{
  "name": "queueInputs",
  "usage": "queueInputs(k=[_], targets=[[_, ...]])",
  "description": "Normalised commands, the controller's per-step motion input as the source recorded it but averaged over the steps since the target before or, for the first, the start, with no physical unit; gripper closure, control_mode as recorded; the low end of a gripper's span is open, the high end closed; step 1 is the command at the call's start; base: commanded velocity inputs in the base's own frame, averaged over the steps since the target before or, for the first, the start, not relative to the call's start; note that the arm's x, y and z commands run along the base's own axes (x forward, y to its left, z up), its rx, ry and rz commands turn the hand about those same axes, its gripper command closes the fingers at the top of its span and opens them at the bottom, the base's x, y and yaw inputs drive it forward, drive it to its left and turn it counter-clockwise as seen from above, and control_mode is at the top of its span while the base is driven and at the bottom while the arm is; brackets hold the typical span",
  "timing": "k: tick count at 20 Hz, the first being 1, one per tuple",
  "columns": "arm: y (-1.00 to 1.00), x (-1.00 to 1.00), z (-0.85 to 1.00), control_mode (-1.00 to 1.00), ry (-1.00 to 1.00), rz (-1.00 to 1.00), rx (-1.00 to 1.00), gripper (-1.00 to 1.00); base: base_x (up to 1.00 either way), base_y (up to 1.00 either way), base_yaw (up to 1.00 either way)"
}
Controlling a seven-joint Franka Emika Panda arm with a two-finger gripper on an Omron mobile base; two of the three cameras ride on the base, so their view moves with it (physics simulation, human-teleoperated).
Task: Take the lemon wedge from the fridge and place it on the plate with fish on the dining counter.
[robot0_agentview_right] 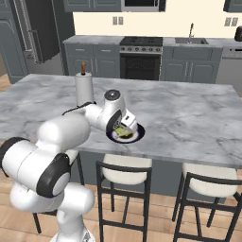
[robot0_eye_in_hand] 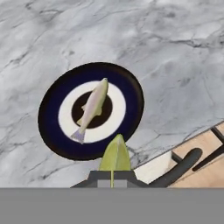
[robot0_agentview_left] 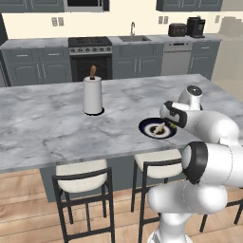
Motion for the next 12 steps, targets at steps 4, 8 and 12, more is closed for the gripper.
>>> queueInputs(k=[4,8,12], targets=[[-0.19,0.37,-0.23,-1.0,0.05,0.0,0.0,1.0,0.0,0.0,0.0],[-0.07,0.46,-0.25,-1.0,0.05,0.0,0.0,1.0,0.0,0.0,0.0],[-0.02,0.57,-0.21,-1.0,0.02,-0.01,0.0,1.0,0.0,0.0,0.0]])
